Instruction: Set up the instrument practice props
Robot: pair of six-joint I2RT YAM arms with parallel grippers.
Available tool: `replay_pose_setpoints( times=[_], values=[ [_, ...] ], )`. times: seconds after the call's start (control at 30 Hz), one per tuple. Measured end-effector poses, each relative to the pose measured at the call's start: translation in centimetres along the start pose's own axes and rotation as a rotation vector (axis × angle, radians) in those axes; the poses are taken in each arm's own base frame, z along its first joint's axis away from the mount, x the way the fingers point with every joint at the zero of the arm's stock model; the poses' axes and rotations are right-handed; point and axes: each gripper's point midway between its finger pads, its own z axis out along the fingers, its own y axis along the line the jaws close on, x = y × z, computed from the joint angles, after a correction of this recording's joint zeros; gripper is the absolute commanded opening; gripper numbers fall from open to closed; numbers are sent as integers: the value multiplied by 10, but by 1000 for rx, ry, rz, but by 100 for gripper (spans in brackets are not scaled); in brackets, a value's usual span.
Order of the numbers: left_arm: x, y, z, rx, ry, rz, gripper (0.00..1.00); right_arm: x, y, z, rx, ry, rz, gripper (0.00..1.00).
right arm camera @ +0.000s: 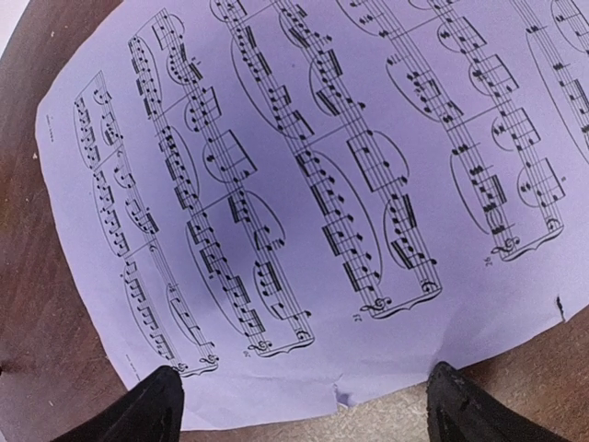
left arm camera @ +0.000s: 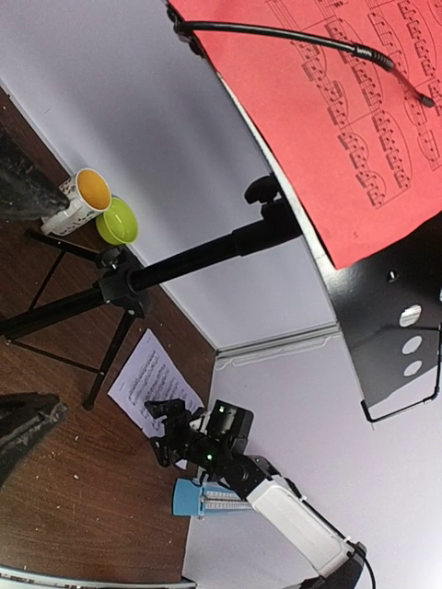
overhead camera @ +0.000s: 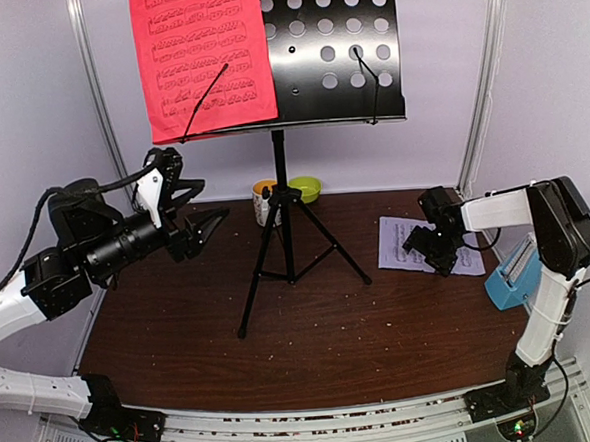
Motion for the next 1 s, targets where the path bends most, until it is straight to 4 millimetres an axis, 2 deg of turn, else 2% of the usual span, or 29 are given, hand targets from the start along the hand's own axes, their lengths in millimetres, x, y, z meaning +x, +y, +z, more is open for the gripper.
replay_pose_setpoints(
  times=[0.43,0.67,0.77,0.87,1.0],
  values=[
    [6,-1,6,-3,14,8,67,27,-27,-21,-30,0,-19,91],
    [11,-3,10,6,28,11,67,23,-31,-32,-11,-23,-22,88],
    [9,-4,10,10,17,11,67,15,-22,-45,-87,-80,18,87],
    [2,-4,9,13,-9,10,67,16,-23,-57,-201,-133,98,87],
    [-3,-4,8,20,-29,12,67,23,-29,-54,-290,-160,210,88]
  ],
)
